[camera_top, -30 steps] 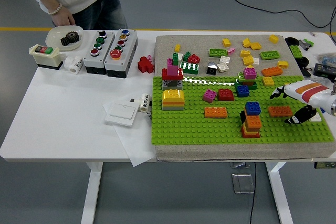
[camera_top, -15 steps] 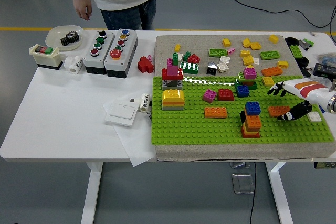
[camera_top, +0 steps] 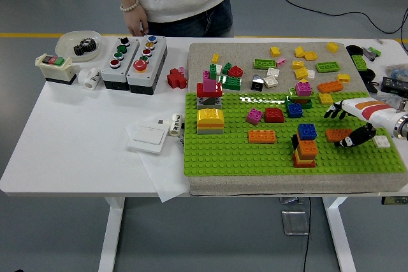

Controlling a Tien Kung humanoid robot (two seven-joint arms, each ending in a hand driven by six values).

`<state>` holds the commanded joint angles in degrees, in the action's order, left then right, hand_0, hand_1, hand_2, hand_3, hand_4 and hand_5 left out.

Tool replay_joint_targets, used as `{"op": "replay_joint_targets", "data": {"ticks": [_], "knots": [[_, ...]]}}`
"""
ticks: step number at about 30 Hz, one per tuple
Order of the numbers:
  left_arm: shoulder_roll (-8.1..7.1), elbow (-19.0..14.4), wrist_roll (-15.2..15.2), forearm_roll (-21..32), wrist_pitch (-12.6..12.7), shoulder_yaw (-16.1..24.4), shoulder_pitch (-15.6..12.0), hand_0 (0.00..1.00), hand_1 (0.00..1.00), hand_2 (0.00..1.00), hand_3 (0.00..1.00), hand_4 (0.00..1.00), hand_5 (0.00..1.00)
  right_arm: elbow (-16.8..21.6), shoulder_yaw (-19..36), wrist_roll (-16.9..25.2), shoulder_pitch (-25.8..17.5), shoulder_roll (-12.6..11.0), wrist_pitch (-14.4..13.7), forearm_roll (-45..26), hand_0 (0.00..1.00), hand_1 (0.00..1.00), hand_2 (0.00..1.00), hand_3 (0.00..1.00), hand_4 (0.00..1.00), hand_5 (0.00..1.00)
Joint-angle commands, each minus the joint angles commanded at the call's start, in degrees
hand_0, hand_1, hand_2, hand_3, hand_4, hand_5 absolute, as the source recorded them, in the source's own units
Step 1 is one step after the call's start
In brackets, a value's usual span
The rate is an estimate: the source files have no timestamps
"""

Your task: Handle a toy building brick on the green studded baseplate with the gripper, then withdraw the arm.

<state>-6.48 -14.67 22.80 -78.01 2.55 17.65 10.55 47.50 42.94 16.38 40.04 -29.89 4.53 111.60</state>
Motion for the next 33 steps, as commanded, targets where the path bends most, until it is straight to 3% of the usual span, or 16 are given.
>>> {"op": "replay_joint_targets", "data": {"ticks": [22,23,33], "knots": [[0.12,0.0,0.1,-0.8,-0.2,0.6,-0.2,0.422,0.461,0.516,0.595,0.624,0.753,-1.6,0.2,0.2,-0.7,1.0,-1.3,0.6,0.534,0.525,0.578,0.591,0.827,0.249],[0.12,0.0,0.1,-0.9,-0.2,0.6,-0.3,0.422,0.461,0.516,0.595,0.624,0.753,-1.6,0.2,0.2,-0.7,1.1,-1.3,0.7,0.461,0.480,0.546,0.572,0.804,0.254],[0.11,0.0,0.2,-1.4,-0.4,1.0,-0.5,0.422,0.462,0.517,0.595,0.623,0.751,-1.6,0.6,0.3,-1.2,1.3,-1.4,0.8,0.414,0.456,0.529,0.560,0.792,0.265]]}}
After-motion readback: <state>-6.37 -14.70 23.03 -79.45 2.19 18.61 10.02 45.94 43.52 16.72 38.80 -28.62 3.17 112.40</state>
